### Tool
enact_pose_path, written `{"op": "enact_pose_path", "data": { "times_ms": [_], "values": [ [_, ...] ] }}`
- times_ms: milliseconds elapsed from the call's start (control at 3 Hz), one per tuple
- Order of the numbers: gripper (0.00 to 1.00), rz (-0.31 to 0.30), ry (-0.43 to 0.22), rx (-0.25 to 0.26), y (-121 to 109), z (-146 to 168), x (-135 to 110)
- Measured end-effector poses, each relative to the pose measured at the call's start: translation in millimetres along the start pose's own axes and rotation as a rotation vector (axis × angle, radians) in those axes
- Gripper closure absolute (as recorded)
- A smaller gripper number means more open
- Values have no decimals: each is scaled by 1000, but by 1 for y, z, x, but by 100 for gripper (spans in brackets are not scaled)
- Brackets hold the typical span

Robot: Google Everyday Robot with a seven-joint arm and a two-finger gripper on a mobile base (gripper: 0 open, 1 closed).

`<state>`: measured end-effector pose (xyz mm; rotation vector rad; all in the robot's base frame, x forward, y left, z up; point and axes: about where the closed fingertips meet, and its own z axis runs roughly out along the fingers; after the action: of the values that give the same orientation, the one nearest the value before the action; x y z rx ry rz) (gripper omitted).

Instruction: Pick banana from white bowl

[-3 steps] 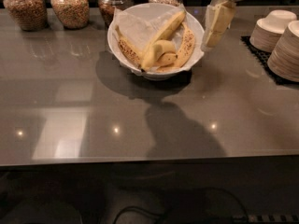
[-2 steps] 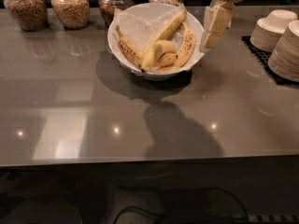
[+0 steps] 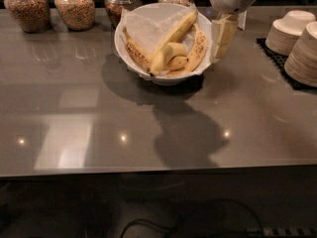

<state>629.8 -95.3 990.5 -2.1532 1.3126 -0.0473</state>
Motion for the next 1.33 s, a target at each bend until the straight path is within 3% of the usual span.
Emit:
{"op": "enact_pose_path", "data": {
  "times_ms": [333,1000,1333],
  "values": [
    [9,-41,-52,-46,5,33,7],
    [45,-40,-121,-72,10,77,15],
    [40,-37,-140,-68,4,90,15]
  ]
}}
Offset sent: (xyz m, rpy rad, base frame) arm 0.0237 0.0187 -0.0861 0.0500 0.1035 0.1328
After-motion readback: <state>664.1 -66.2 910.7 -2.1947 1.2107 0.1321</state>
